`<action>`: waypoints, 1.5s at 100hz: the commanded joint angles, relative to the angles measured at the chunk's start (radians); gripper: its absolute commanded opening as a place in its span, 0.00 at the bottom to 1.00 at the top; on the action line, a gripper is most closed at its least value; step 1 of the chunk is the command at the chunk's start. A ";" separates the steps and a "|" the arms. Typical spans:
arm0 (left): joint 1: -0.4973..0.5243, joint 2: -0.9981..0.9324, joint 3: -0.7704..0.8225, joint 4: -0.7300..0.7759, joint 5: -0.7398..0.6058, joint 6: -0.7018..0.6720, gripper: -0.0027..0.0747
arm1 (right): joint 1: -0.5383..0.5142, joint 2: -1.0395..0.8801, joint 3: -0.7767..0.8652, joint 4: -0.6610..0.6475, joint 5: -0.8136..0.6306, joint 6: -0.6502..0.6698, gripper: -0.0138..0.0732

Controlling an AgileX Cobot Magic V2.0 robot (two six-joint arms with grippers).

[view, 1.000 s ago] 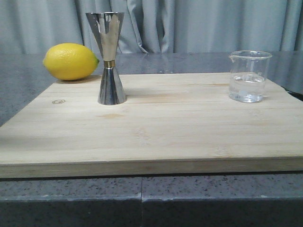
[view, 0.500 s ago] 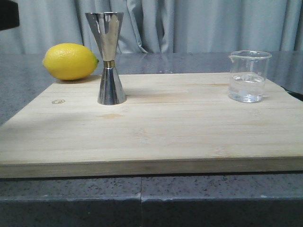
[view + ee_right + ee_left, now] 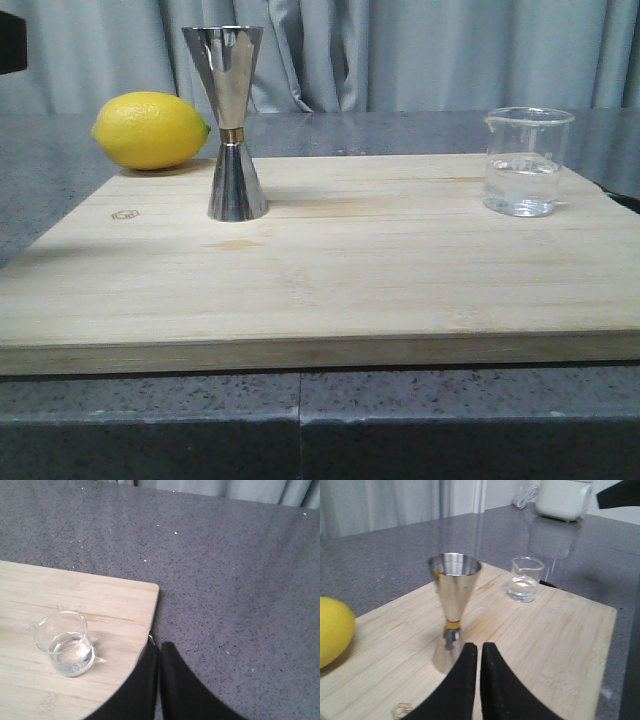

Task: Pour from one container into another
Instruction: 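Move the left gripper down toward the steel jigger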

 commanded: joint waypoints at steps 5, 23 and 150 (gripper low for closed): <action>0.025 0.060 -0.098 0.055 -0.208 -0.053 0.03 | 0.000 -0.001 -0.033 0.007 -0.057 -0.010 0.10; -0.025 0.163 -0.180 0.098 -0.208 -0.046 0.03 | 0.000 -0.001 -0.033 0.009 -0.067 -0.014 0.10; -0.191 0.491 -0.322 -0.139 -0.208 0.242 0.55 | 0.000 -0.001 -0.033 0.063 -0.078 -0.014 0.39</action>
